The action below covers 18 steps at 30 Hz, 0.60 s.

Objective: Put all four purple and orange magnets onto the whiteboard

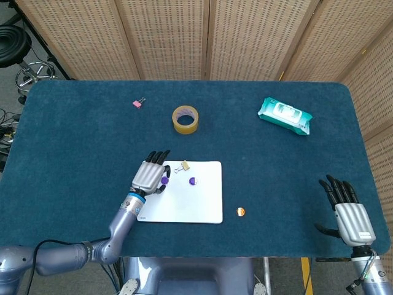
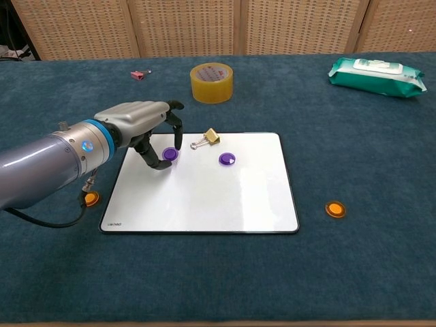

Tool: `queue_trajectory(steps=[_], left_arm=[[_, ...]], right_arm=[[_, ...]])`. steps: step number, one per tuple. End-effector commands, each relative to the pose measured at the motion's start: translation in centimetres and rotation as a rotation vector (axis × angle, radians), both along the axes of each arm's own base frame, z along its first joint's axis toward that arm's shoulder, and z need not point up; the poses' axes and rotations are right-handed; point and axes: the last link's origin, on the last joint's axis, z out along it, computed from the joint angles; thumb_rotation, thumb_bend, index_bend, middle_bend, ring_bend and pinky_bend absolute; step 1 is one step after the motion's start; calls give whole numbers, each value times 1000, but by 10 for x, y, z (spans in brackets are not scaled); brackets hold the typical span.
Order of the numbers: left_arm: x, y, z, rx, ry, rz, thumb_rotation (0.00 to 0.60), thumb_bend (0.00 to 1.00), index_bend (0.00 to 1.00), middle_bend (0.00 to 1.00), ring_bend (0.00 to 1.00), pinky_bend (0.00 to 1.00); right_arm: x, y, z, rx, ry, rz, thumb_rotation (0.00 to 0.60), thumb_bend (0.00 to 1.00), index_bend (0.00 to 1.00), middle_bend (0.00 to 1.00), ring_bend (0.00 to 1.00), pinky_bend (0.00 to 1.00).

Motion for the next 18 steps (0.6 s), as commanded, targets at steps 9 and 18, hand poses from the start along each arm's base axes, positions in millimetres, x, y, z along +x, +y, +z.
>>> queue_trajectory(steps=[9, 18], left_arm=[[-1, 2, -3, -19, -5, 24, 600, 284, 350, 0, 0, 0], [1, -1, 8, -36, -46, 35, 600, 249, 287, 0, 0, 0]], right_arm=[[0, 0, 1, -3, -2, 0, 600, 0, 0, 0, 0, 0], [1, 0, 2, -5, -4, 2, 600, 0, 0, 0, 0, 0]])
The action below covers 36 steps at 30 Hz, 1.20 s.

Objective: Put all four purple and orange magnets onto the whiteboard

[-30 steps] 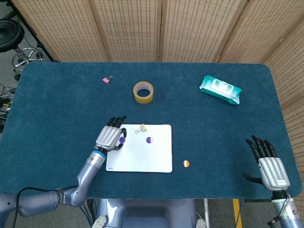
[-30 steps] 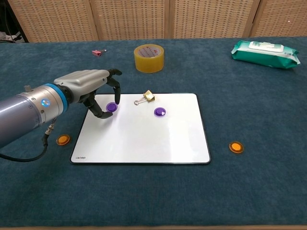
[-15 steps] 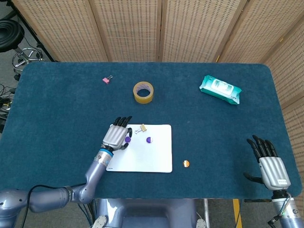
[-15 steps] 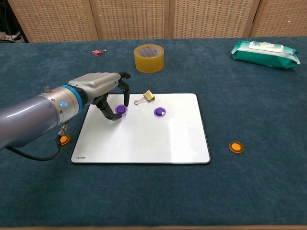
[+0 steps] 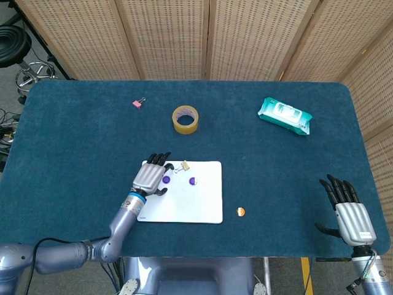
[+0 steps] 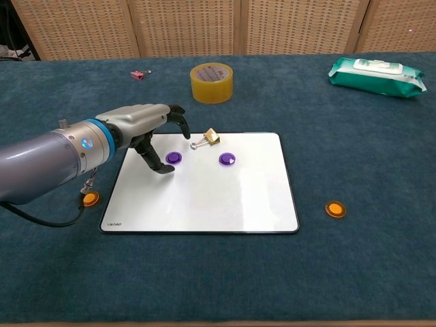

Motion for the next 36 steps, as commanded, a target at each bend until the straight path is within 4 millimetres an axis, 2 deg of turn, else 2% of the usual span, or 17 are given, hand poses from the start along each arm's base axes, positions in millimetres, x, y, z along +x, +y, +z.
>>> queue_trajectory(steps=[1, 6, 10, 17, 23, 31, 36], left_arm=[[-2, -2, 11, 17, -31, -1, 600, 249, 292, 0, 0, 0], [-15, -12, 32, 28, -50, 8, 600, 249, 345, 0, 0, 0], [-44, -31, 58, 33, -20, 29, 600, 250, 357, 0, 0, 0], [-76, -55, 74, 30, 7, 40, 600, 255, 399, 0, 0, 0], [-100, -72, 79, 34, 25, 25, 600, 255, 409, 0, 0, 0], [-108, -74, 72, 29, 33, 23, 600, 256, 411, 0, 0, 0], [-116, -75, 58, -2, 34, 42, 600, 256, 413, 0, 0, 0]], right_arm=[[0, 0, 0, -1, 0, 1, 600, 0, 0, 0, 0, 0], [0, 1, 1, -2, -2, -1, 600, 0, 0, 0, 0, 0], [1, 2, 0, 0, -6, 2, 600, 0, 0, 0, 0, 0], [4, 3, -1, 0, -8, 8, 600, 0, 0, 0, 0, 0], [5, 3, -2, 4, -7, 12, 600, 0, 0, 0, 0, 0], [6, 3, -1, 1, -11, 12, 600, 0, 0, 0, 0, 0], [5, 3, 0, 0, -10, 11, 600, 0, 0, 0, 0, 0]])
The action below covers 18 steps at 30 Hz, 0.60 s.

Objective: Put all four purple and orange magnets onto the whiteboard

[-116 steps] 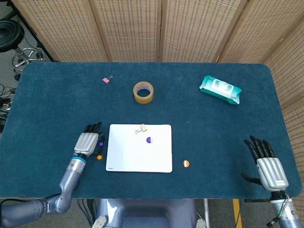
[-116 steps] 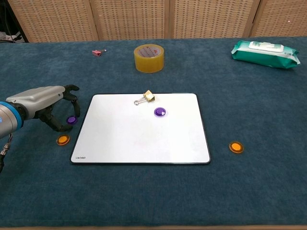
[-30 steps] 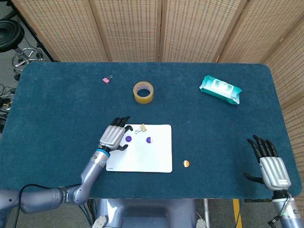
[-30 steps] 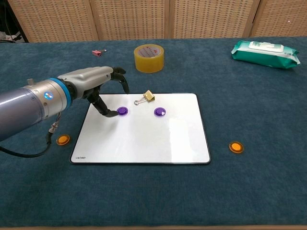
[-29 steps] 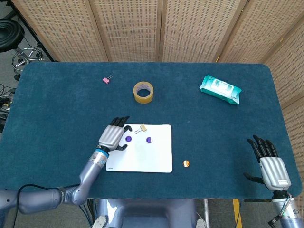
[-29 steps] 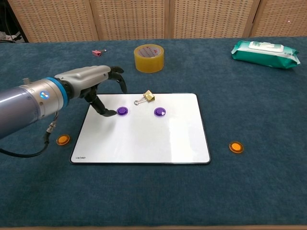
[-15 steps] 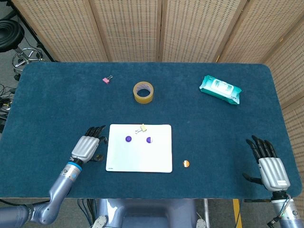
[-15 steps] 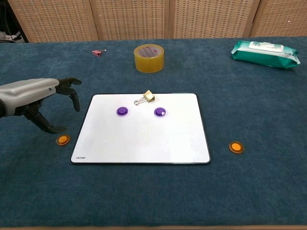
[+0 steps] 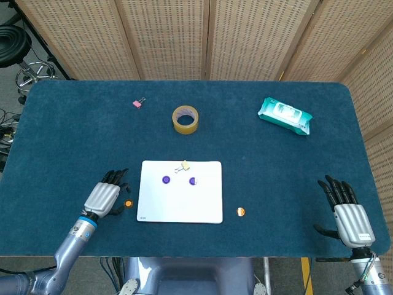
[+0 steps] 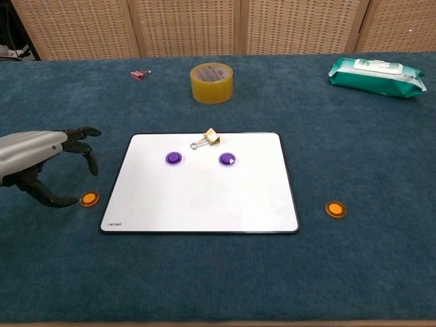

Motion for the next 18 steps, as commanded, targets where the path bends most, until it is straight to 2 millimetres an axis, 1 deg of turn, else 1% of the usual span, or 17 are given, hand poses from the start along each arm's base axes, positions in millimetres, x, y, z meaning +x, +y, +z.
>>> queue_trajectory(steps=[1, 9, 14, 18], left_arm=[[-3, -2, -9, -22, -3, 7, 600, 256, 414, 0, 0, 0], [-4, -5, -15, -24, -3, 2, 600, 259, 432, 0, 0, 0], [-4, -5, -18, -15, -3, 2, 600, 269, 487, 0, 0, 0], [-5, -5, -19, -13, 0, 6, 600, 273, 497, 0, 0, 0]], right_arm=[[0, 0, 0, -1, -1, -1, 600, 0, 0, 0, 0, 0], [0, 0, 1, -1, -5, -1, 600, 0, 0, 0, 0, 0], [0, 0, 2, -4, -7, 0, 600, 0, 0, 0, 0, 0], [0, 0, 3, -6, -8, -2, 600, 0, 0, 0, 0, 0]])
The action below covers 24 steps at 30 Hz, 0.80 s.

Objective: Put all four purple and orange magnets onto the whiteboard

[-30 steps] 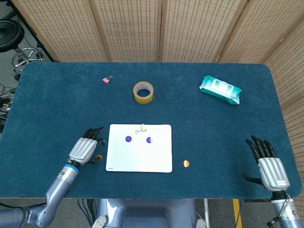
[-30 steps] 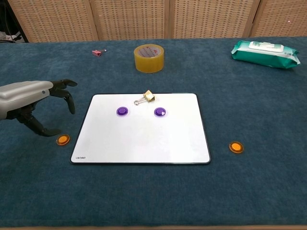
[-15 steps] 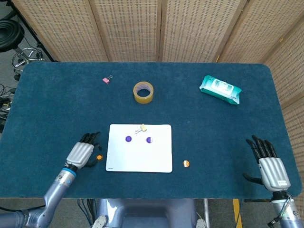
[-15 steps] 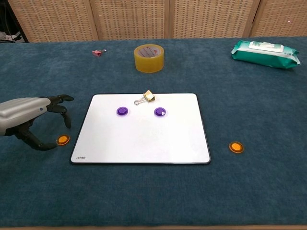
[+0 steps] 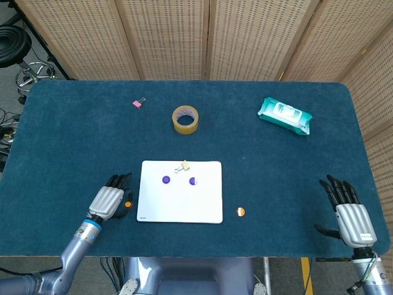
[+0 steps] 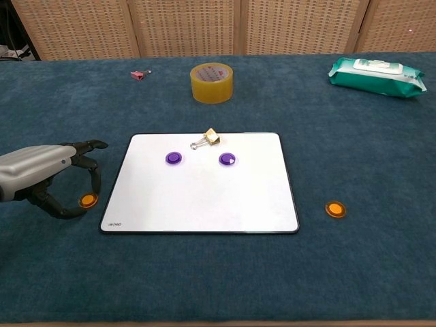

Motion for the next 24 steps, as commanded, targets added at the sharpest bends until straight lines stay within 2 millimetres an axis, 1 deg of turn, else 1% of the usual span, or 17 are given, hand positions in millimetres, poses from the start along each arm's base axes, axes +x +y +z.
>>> queue_trajectory(steps=[1, 8, 17, 21, 24], left_arm=[[-2, 0, -1, 4, 8, 4, 600, 275, 500, 0, 0, 0], [-3, 2, -3, 8, 6, 15, 600, 292, 523, 0, 0, 0], [-1, 3, 3, 24, -10, 7, 600, 302, 552, 0, 0, 0], [5, 5, 7, 31, -34, -1, 600, 302, 552, 0, 0, 0], [14, 9, 10, 34, -63, -18, 600, 302, 552, 0, 0, 0]], right_arm=[[0, 0, 0, -1, -1, 0, 600, 0, 0, 0, 0, 0], [0, 0, 0, 2, -1, 0, 600, 0, 0, 0, 0, 0], [0, 0, 0, 2, -2, -1, 600, 0, 0, 0, 0, 0], [0, 0, 0, 4, 0, -2, 600, 0, 0, 0, 0, 0], [0, 0, 0, 4, -1, -2, 600, 0, 0, 0, 0, 0]])
